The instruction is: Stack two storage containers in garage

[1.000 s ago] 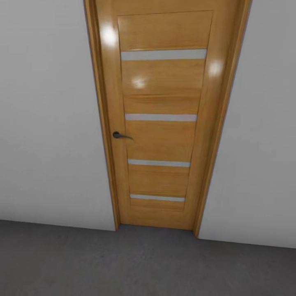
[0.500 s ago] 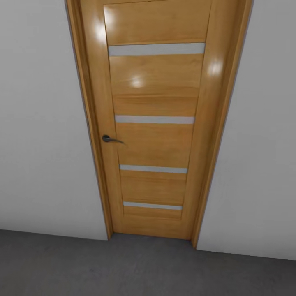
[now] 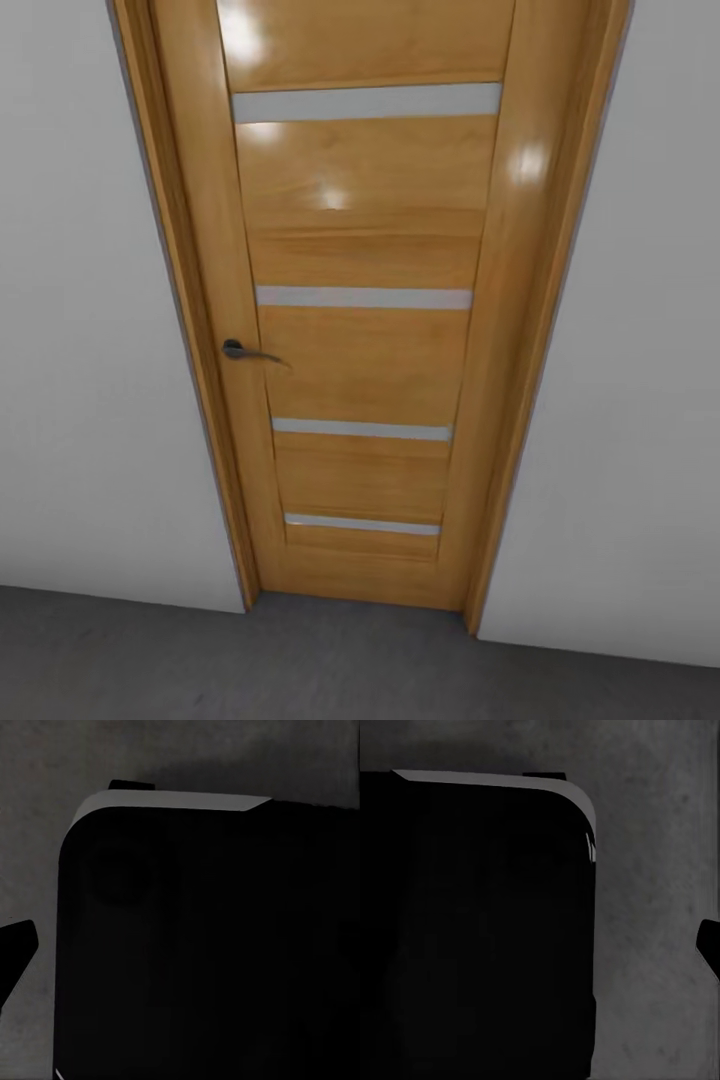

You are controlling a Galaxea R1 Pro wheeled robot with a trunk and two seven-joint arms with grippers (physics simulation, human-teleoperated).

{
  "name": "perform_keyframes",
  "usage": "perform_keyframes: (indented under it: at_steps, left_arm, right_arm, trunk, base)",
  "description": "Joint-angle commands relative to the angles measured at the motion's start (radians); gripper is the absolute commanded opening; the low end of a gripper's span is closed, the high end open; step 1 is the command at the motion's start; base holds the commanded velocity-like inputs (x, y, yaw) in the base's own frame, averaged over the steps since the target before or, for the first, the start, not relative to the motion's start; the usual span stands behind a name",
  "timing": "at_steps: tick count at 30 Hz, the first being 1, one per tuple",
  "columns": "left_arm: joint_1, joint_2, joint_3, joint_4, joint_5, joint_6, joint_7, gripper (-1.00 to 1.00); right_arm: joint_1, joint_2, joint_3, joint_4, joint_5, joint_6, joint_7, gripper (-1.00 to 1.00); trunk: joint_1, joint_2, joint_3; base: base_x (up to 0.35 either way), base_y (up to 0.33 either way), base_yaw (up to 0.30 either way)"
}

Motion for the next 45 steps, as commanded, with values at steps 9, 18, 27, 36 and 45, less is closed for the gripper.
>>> perform_keyframes:
  at_steps: [9,18,27,36,45]
  left_arm:
    - [0.000,0.000,0.001,0.000,0.009,-0.003,0.001,1.00]
    - [0.000,0.000,0.001,0.000,0.009,-0.004,0.001,1.00]
    - [0.000,0.000,0.001,-0.001,0.009,-0.004,0.001,1.00]
    - [0.000,0.000,0.001,-0.001,0.009,-0.004,0.001,1.00]
    - [0.000,0.000,0.002,-0.002,0.009,-0.004,0.001,1.00]
  right_arm:
    - [0.000,0.000,0.000,0.001,-0.001,-0.005,-0.001,1.00]
    - [0.000,0.000,0.000,0.001,-0.001,-0.005,-0.001,1.00]
    - [0.000,0.001,0.000,0.001,-0.002,-0.006,-0.001,1.00]
    - [0.000,0.000,0.000,0.001,-0.002,-0.005,-0.001,1.00]
    - [0.000,0.000,0.001,0.001,-0.001,-0.005,-0.001,1.00]
  trunk:
    - [0.001,0.000,-0.001]
    - [0.001,0.000,-0.001]
    - [0.001,0.000,-0.001]
    - [0.001,0.000,-0.001]
    - [0.001,0.000,-0.001]
  base:
    - [0.266,0.127,0.000]
    - [0.119,0.090,0.000]
    - [0.008,0.006,0.015]
    - [0.000,0.000,0.083]
    - [0.000,0.000,0.006]
